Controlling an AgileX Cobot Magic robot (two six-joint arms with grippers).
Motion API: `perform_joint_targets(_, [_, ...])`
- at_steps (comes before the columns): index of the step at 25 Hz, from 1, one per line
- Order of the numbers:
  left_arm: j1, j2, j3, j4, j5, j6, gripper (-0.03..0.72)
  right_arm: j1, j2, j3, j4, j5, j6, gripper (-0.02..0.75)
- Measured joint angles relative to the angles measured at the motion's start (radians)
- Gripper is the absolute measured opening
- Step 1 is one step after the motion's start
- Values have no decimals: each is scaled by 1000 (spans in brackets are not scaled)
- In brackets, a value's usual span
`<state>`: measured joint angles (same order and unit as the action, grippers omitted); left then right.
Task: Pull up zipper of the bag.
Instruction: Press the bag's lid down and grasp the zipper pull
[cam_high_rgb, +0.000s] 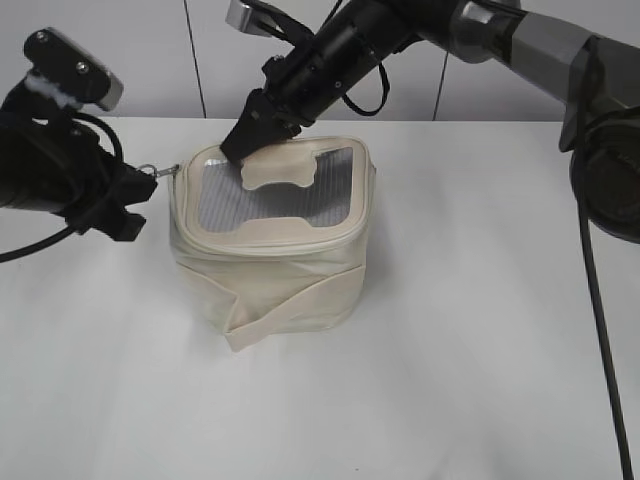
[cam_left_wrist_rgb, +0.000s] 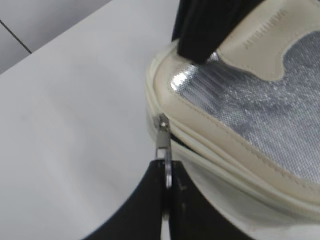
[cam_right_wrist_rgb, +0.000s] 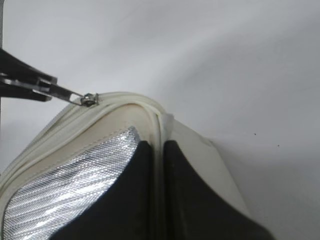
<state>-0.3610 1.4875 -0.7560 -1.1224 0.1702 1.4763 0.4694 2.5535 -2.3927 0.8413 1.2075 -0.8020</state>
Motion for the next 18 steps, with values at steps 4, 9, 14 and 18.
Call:
perform_joint_targets(4, [0,-52,76,1,34,0,-8,0,0,0,0,0,14,49])
perform_joint_targets(9, [0,-78,117,3,194,-1,-8,0,0,0,0,-1,31,49])
perform_joint_targets(14, [0,-80,117,6,383,-2,-8,0,0,0,0,-1,41,49])
perform_joint_targets(18, [-42,-80,117,-4,399,-3,-8,0,0,0,1,-2,42,49])
